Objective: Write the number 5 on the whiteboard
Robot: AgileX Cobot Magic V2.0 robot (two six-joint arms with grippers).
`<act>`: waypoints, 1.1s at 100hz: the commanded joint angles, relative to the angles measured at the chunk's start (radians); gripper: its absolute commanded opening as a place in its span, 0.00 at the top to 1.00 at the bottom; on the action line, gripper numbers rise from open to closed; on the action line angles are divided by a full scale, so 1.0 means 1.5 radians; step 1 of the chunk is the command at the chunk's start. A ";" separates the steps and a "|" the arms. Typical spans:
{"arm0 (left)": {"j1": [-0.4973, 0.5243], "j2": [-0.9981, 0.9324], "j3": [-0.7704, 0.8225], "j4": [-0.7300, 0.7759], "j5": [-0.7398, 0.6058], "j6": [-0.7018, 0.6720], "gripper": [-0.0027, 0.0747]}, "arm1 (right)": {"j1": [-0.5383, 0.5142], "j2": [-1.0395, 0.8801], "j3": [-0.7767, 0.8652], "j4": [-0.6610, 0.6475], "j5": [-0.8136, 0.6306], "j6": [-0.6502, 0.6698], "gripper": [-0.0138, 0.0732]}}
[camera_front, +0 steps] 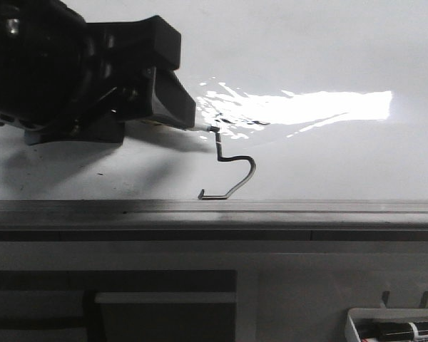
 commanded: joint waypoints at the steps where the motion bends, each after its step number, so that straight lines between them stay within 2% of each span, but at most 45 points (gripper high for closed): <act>1: 0.017 -0.022 -0.006 -0.023 -0.064 -0.002 0.27 | -0.004 -0.010 -0.020 0.018 -0.029 0.000 0.91; 42: 0.016 -0.168 0.010 -0.050 -0.051 -0.002 0.28 | -0.004 -0.068 -0.020 0.011 -0.031 0.000 0.91; 50: 0.016 -0.211 0.017 -0.052 -0.067 0.000 0.31 | -0.004 -0.087 -0.019 -0.003 -0.031 0.000 0.91; 61: 0.016 -0.280 0.027 -0.052 -0.086 0.017 0.42 | -0.008 -0.117 -0.010 -0.021 -0.036 0.000 0.91; 71: 0.016 -0.363 0.038 -0.052 -0.087 0.070 0.57 | -0.025 -0.159 0.032 -0.021 -0.059 0.000 0.91; 91: 0.016 -0.526 0.083 -0.052 -0.040 0.195 0.99 | -0.074 -0.275 0.176 -0.005 -0.171 0.000 0.92; 110: 0.016 -0.642 0.146 -0.052 0.025 0.216 0.99 | -0.089 -0.390 0.265 0.086 -0.198 0.000 0.91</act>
